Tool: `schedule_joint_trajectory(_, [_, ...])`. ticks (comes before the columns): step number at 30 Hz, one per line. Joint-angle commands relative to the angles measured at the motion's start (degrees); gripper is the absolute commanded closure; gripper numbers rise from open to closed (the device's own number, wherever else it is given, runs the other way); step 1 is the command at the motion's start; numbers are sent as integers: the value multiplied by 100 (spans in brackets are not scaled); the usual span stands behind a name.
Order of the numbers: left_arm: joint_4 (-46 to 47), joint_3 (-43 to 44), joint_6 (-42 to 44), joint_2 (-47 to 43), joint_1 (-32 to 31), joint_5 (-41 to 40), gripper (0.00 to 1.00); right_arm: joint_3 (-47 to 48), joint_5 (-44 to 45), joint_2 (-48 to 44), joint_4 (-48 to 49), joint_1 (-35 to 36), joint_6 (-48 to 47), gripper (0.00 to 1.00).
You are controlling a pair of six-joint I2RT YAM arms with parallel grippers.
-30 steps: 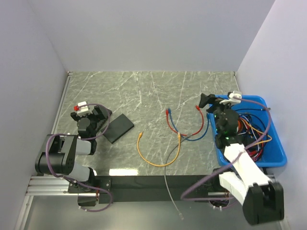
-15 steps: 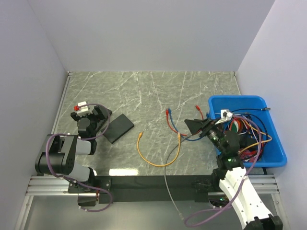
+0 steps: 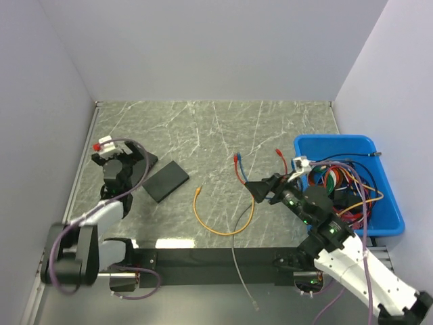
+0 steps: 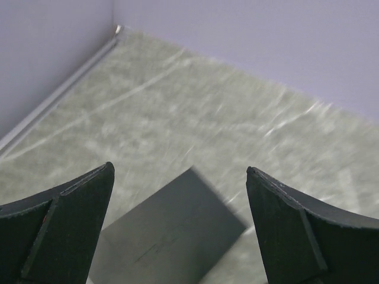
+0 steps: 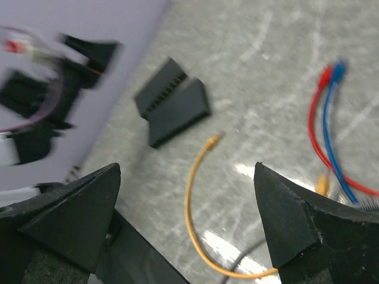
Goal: Insert the plug into the switch port
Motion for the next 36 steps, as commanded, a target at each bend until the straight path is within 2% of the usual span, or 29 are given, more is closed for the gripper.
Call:
schedule_joint_trajectory(1, [-963,26,-697,-896,-162,1,1,424,1206,647,-530,465,-115,0])
schedule_joint_trajectory(4, [-1418,-65,-1260,-1713,-189,377,1,801,1962,1280,-776,1071,-177,1])
schedule_joint_trajectory(6, [-2174,93,-1898,-2153,-180,657,1,1232,2333,1886,-1066,1632,-204,1])
schedule_joint_trajectory(8, [-2649,497,-2148,-2242,-127,1998,1,1705,2843,2351,-1364,1977,-186,2])
schedule_joint_trajectory(9, [-2503,559,-2427,-2190,-154,2552,1,1856,3019,2806,-1444,2135,-108,2])
schedule_joint_trajectory(10, [-2388,655,-2648,-2120,-154,3575,1,1988,3186,3028,-1506,2406,-64,2])
schedule_joint_trajectory(11, [-2457,761,-2824,-2050,-180,3803,1,2224,3222,3439,-1550,2487,-28,2])
schedule_joint_trajectory(12, [-2666,901,-3122,-2067,-250,3797,1,2340,3214,3635,-1559,2575,68,3])
schedule_joint_trajectory(13, [-3739,1355,-3159,-2136,-433,3605,1,2454,3188,3837,-1559,2654,95,5])
schedule_joint_trajectory(14, [-4315,1638,-3142,-2320,-539,3003,1,2681,3161,4039,-1594,2690,130,7])
schedule_joint_trajectory(18, [-6435,3053,-2205,-2480,-1067,2199,1,3315,3126,5278,-1779,2778,271,13])
schedule_joint_trajectory(19, [-7387,3726,-2045,-2410,-1198,2032,1,3429,3126,5472,-1805,2795,297,14])
schedule_joint_trajectory(20, [-7814,4046,-1904,-2244,-1243,1917,1,3666,3117,5648,-1849,2813,323,15])
schedule_joint_trajectory(22, [-8510,4661,-1588,-2129,-1270,1101,1,3886,3100,6149,-1867,2831,358,18])
schedule_joint_trajectory(23, [-8809,4725,-1482,-2137,-1270,890,1,4096,3100,6307,-1875,2839,367,18])
schedule_joint_trajectory(25, [-8795,4490,-1192,-2233,-1270,431,1,4317,3117,6764,-1919,2866,429,19])
schedule_joint_trajectory(29, [-8355,3673,-770,-2541,-1270,501,1,5037,3021,7546,-2121,2892,464,26])
schedule_joint_trajectory(33, [-7952,2996,-848,-2813,-1314,448,1,5557,3038,8390,-2341,3015,508,29])
schedule_joint_trajectory(36, [-8231,3126,-1041,-2805,-1314,-43,1,5794,3082,8751,-2491,3033,596,30])
